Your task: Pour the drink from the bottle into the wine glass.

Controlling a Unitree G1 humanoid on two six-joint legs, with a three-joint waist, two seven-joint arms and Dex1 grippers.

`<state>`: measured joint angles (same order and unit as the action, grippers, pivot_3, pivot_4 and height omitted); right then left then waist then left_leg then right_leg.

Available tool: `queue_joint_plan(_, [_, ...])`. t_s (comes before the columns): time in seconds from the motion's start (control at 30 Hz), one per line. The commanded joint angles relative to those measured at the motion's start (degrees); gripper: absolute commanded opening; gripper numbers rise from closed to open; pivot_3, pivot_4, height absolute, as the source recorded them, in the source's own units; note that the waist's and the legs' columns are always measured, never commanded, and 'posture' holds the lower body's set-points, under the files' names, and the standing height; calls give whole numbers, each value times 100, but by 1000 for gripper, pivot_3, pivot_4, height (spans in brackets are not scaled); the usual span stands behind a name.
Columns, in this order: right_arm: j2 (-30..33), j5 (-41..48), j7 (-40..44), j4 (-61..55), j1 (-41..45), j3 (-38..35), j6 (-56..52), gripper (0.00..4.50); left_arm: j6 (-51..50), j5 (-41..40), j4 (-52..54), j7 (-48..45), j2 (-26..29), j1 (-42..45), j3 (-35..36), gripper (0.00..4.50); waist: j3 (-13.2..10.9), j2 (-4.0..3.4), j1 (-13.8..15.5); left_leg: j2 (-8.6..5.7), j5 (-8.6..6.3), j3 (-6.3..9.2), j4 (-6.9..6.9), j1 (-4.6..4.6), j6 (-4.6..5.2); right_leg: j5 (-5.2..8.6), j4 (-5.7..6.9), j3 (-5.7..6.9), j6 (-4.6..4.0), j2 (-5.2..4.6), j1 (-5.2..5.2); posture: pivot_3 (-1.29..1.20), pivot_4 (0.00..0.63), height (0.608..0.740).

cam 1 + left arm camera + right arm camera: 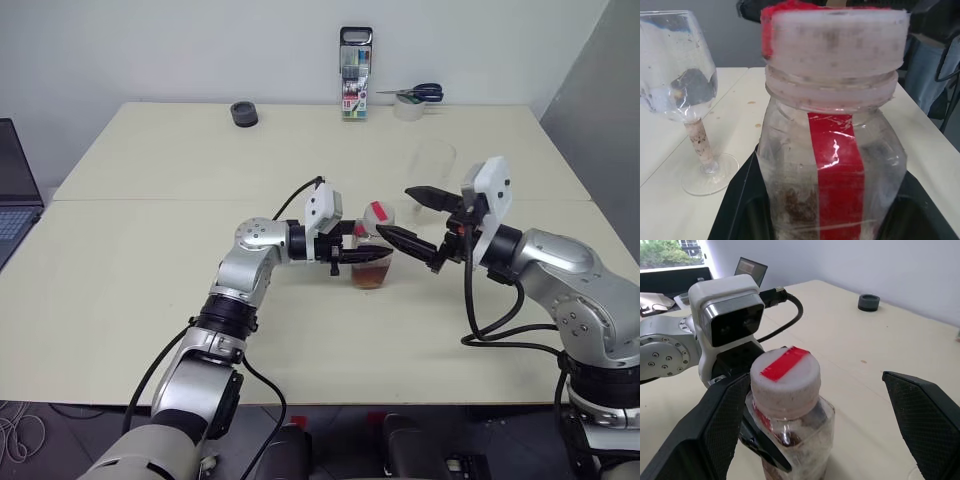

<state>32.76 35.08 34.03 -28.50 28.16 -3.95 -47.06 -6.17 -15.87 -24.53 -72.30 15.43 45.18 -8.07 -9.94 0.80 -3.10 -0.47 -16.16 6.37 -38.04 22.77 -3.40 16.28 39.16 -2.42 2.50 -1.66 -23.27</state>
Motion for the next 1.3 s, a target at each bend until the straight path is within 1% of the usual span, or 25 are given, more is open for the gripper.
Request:
queue_joint_plan(0.03, [157, 249, 7, -293, 11, -294, -109, 4500, -3, -225, 223, -70, -9, 94, 130, 1761, 0, 0, 3, 0, 0, 0, 0, 0, 0, 0, -1, 0, 0, 0, 0, 0, 150, 740])
queue_joint_plan(0.13, [222, 481, 7, -467, 26, -324, -256, 4500, -23, -256, 223, -59, -7, 97, 141, 1761, 0, 0, 5, 0, 0, 0, 0, 0, 0, 0, 0, 0, 0, 0, 0, 0, 150, 740])
queue_joint_plan(0.23, [139, 439, -117, -577, 98, -153, -190, 4500, -39, -279, 224, -59, -4, 101, 134, 1761, 0, 0, 4, 1, 0, 0, 0, 0, 1, 0, 0, 0, 0, 1, 0, 0, 150, 740])
queue_joint_plan(0.4, [-83, 36, -375, -518, 262, 243, 94, 4500, -60, -288, 226, -71, -6, 114, 122, 1761, 0, 0, 0, 1, 0, 1, 0, 0, 0, 0, 0, 1, 0, 1, 0, 0, 150, 740])
queue_joint_plan(0.53, [-141, -349, -448, -392, 370, 541, 324, 4500, -64, -283, 216, -80, -17, 134, 110, 1761, 0, 0, -2, 0, 0, 1, 0, 0, 0, 0, -1, 1, 0, 1, 0, 0, 150, 740])
queue_joint_plan(0.63, [-219, -517, -495, -319, 394, 648, 436, 4500, -60, -280, 220, -83, -21, 128, 100, 1761, 0, 0, -4, 0, 0, 1, 0, 0, 0, 0, -1, 1, 0, 1, 0, 0, 150, 740])
queue_joint_plan(0.83, [-340, -687, -566, -200, 410, 628, 489, 4500, -37, -255, 219, -86, -30, 103, 72, 1761, 0, 0, -4, 0, 1, 1, 0, 0, -1, 0, -1, 0, 0, 0, 0, 0, 150, 740])
queue_joint_plan(1.3, [-303, -532, -609, -235, 255, 258, 308, 4500, -27, -242, 237, -97, -20, 66, 48, 1761, 0, 0, -4, 0, 0, 1, 0, 0, 0, 0, -1, 1, 0, 0, 0, 0, 150, 740])
